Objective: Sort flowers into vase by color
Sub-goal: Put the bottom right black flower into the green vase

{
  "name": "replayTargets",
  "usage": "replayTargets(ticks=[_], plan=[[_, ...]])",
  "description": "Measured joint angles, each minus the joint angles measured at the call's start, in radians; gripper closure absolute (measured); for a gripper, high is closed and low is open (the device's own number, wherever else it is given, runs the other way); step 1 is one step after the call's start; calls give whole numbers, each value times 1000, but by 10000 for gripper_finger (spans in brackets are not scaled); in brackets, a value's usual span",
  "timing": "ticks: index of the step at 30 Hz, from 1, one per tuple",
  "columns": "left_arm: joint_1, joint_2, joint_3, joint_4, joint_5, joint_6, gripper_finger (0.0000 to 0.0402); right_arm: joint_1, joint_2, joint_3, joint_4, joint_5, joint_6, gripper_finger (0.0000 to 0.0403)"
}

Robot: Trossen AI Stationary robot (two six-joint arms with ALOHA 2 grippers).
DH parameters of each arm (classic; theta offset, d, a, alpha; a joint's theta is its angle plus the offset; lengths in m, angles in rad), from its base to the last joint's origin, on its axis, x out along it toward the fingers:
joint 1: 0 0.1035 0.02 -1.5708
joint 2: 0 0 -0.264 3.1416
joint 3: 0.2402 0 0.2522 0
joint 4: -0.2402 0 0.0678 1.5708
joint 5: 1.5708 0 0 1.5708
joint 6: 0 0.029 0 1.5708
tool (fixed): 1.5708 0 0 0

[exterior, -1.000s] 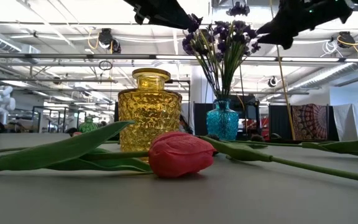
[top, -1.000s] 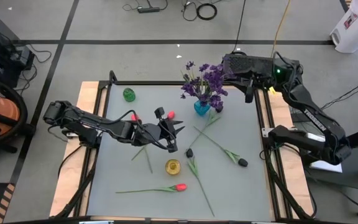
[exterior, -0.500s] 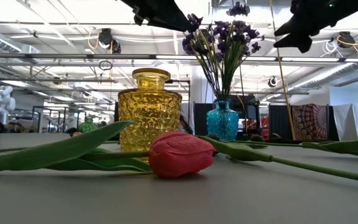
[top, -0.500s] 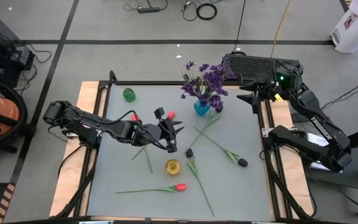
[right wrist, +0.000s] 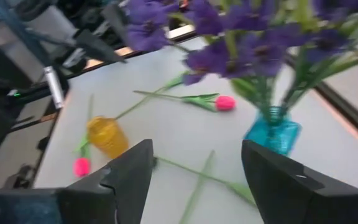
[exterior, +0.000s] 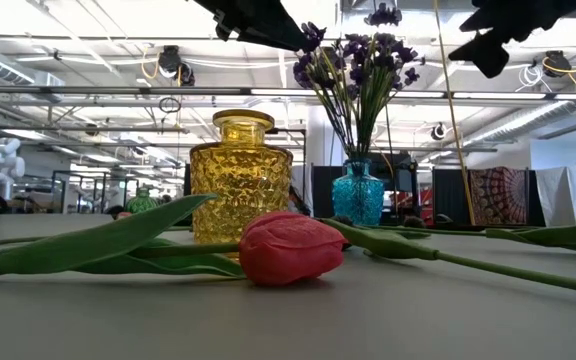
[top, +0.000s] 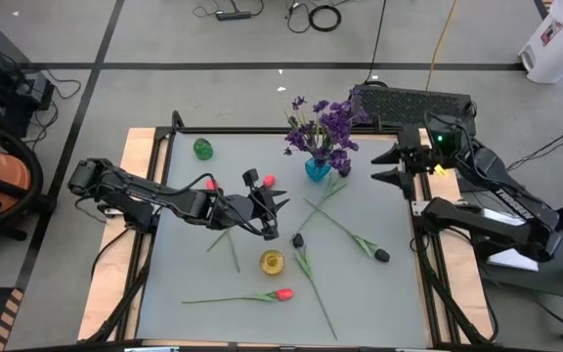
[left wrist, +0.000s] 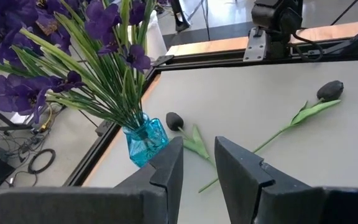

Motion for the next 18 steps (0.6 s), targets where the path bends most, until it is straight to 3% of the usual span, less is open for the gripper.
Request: replayTargets(ticks=[8,18], plan=[[0,0,0,1,0,1,301,149,0,0,0,17,65,165],[0,0,0,2,0,1,301,346,21,0,-3,151,187,165]])
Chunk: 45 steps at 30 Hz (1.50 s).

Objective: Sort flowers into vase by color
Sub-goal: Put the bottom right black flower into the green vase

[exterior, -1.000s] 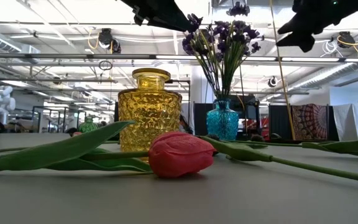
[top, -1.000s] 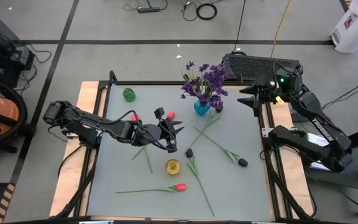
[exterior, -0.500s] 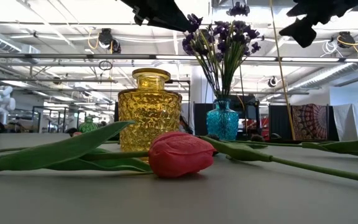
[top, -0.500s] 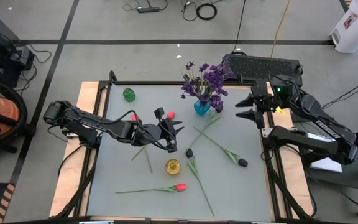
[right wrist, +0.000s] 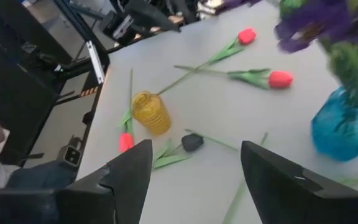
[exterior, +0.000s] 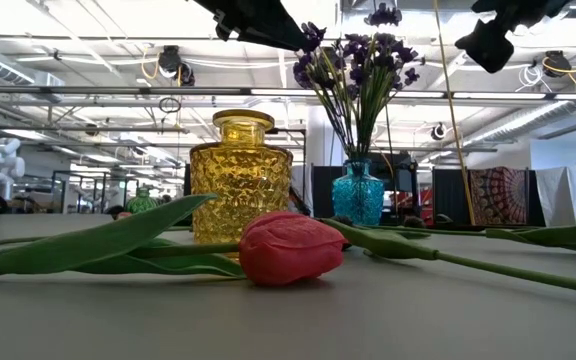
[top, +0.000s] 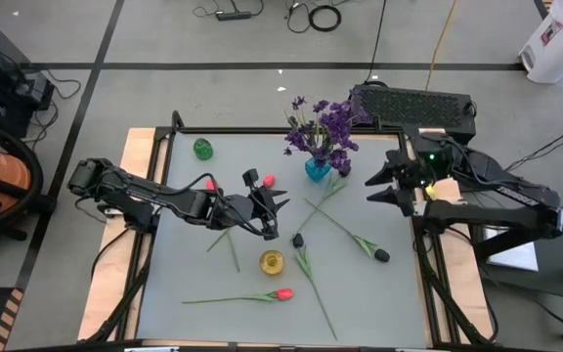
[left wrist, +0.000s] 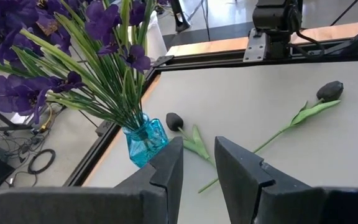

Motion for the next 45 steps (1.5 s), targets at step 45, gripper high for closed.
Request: replayTargets(ticks=[45], plan=[[0,0,0,1,0,-7,301,593,524,-1,-194,433,473,165]])
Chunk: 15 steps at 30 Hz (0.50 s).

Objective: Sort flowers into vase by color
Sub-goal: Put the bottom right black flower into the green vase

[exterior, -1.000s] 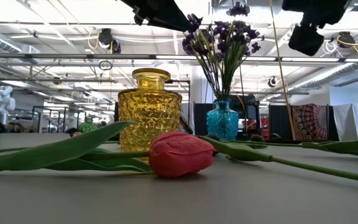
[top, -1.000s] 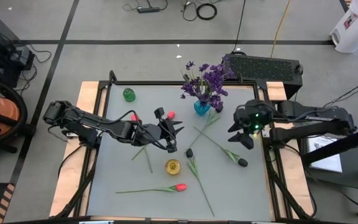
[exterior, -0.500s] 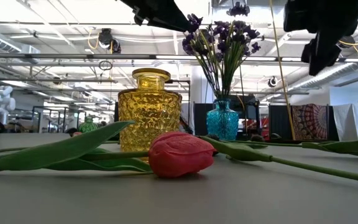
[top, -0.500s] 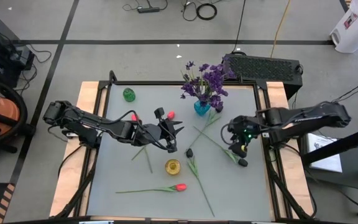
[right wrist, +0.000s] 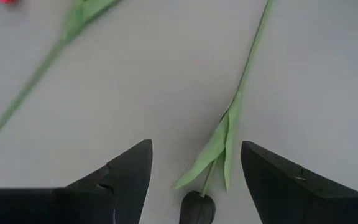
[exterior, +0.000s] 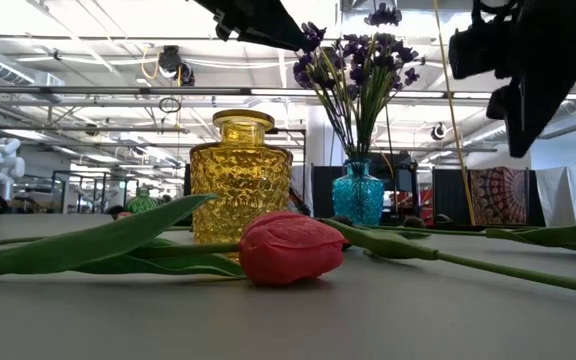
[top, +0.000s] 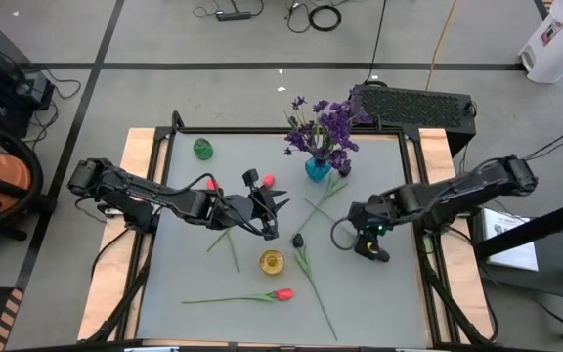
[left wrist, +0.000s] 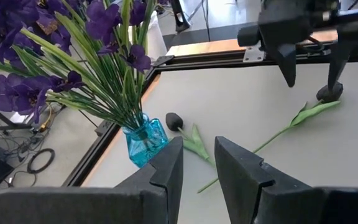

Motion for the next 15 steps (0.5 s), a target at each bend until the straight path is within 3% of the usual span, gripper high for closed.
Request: replayTargets(ticks=[15], plan=[[0,0,0,0,0,-2,301,23,184,0,-31,56,20,165]])
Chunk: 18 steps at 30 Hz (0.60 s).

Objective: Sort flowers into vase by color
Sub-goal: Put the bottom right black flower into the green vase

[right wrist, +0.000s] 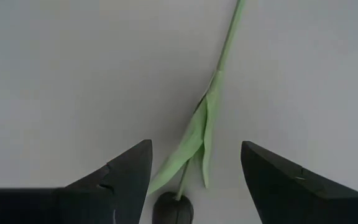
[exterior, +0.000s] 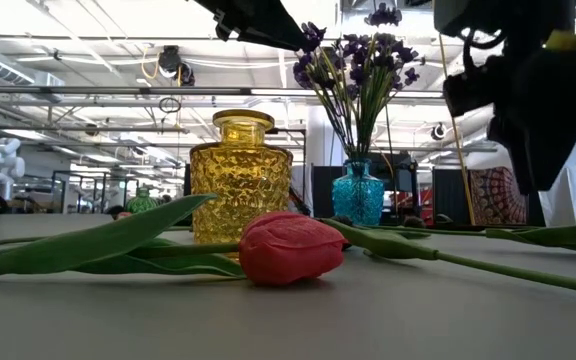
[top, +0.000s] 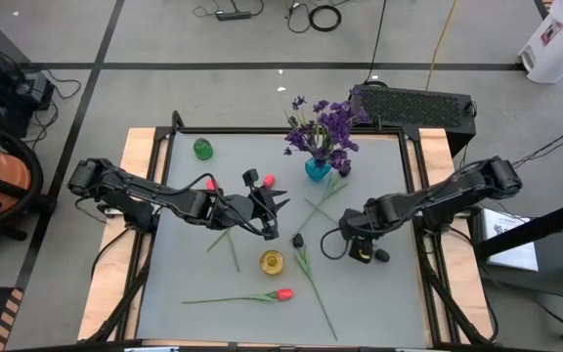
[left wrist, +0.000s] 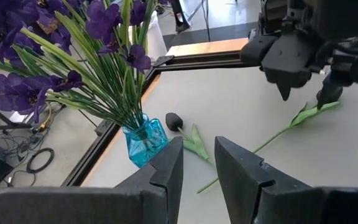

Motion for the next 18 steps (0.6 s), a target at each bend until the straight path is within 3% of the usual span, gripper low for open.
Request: replayTargets(ticks=[13,18], plan=[[0,0,0,0,0,0,301,0,90,0,1,122,-89,165],[0,0,0,0,0,0,301,0,90,0,8,124,-114,165]])
